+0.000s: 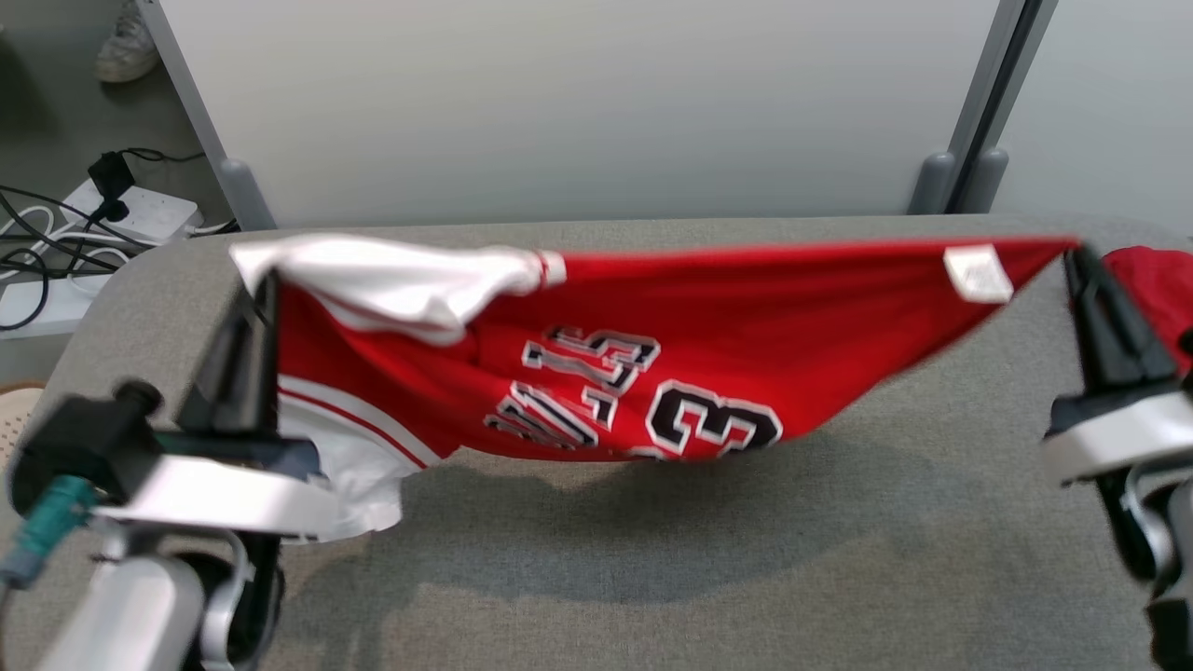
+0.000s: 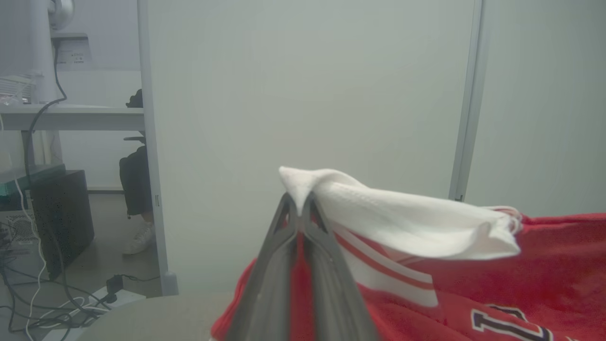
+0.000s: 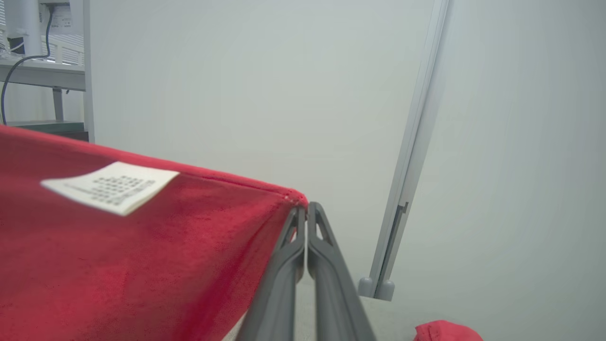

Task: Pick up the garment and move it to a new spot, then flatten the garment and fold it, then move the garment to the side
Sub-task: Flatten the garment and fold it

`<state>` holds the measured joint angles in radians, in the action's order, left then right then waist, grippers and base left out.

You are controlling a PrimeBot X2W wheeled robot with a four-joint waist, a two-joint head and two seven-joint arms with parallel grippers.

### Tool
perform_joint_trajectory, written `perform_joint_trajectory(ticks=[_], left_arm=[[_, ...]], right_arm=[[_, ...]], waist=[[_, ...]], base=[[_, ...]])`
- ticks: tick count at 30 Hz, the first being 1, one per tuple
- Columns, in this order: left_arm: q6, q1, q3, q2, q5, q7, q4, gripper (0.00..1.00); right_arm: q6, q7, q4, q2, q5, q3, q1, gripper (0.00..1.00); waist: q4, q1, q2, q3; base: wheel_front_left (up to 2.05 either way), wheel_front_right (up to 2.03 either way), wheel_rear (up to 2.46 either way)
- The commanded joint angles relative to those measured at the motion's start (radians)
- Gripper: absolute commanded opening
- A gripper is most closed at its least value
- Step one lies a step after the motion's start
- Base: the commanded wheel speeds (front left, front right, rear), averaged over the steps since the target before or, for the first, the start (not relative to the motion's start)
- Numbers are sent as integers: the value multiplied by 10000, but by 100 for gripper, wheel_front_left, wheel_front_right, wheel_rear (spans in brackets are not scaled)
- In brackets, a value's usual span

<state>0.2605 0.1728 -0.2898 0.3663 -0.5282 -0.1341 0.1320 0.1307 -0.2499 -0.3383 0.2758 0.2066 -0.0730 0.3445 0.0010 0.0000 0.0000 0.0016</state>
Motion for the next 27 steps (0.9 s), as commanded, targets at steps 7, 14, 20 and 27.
perform_joint_trajectory(ticks=[7,14,20,27], left_arm=[[-314,2110,855,1262,-328,1641,2073,0],[-574,2259,958,1908,-1106,3154,2007,0],[-693,858,257,1401,-1639,3308,1388,0],[-1075,-755,-1251,235,-1670,2660,-906,0]], right_arm=[[0,-118,1888,1131,-543,-200,1298,0],[0,-17,1725,1708,-230,-559,1578,0],[0,48,1232,1633,122,-1037,844,0],[0,29,314,1526,476,-1589,-261,0]], waist=[[-60,0,0,-408],[-137,0,0,-491],[-125,0,0,-250],[-7,0,0,343]], base=[[0,0,0],[0,0,0],[0,0,0],[0,0,0]])
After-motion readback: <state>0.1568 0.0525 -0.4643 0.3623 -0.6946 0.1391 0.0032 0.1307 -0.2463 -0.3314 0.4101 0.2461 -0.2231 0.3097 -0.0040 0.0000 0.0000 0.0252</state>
